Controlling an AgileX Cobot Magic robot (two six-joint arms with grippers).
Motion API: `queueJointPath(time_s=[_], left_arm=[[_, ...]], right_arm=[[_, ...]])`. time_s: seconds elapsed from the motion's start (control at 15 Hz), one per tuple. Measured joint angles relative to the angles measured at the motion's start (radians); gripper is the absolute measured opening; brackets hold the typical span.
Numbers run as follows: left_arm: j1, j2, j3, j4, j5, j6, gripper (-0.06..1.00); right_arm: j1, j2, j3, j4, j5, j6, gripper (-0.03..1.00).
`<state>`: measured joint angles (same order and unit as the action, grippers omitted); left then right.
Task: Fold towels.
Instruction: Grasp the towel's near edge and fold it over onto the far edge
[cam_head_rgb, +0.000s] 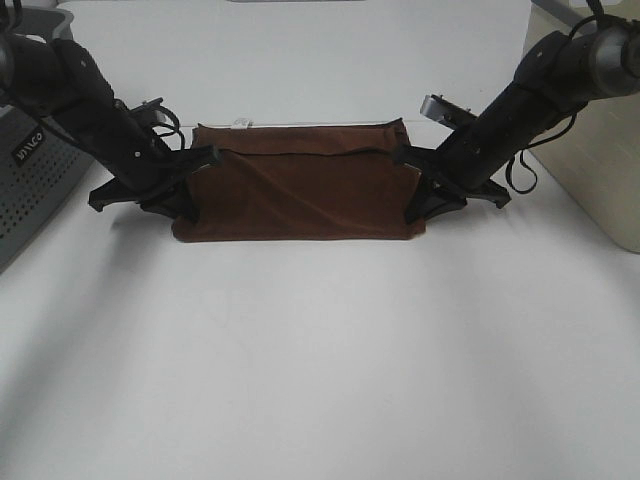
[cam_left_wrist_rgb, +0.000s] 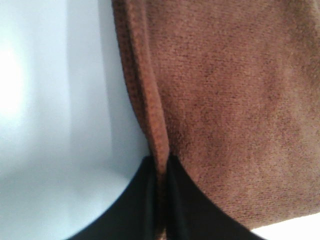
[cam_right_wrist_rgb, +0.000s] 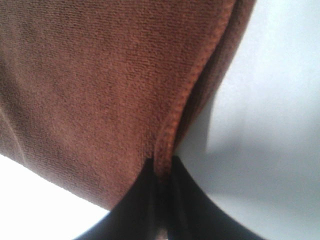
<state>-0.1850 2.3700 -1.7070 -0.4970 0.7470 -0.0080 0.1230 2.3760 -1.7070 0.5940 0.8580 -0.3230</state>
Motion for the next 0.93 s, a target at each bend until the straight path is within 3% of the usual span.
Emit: queueJointPath(time_s=[0.33,0.73,0.93], left_arm=[[-0.003,-0.072,0.041,0.038,0.087,-0.002,0.01],[-0.054,-0.286,0.442,0.043,0.011,0.008,0.01],[-0.07,-0.353,0.535,0.043,-0.024,0.008,0.01]], right_arm=[[0.0,-0.085,0.065,-0.03,0.03,0.076,0.0],[0.001,-0.304,0.505,-0.004,-0.063,0.028,0.0],[0.001,-0.364,0.608,0.017,-0.082,-0.019,0.0]])
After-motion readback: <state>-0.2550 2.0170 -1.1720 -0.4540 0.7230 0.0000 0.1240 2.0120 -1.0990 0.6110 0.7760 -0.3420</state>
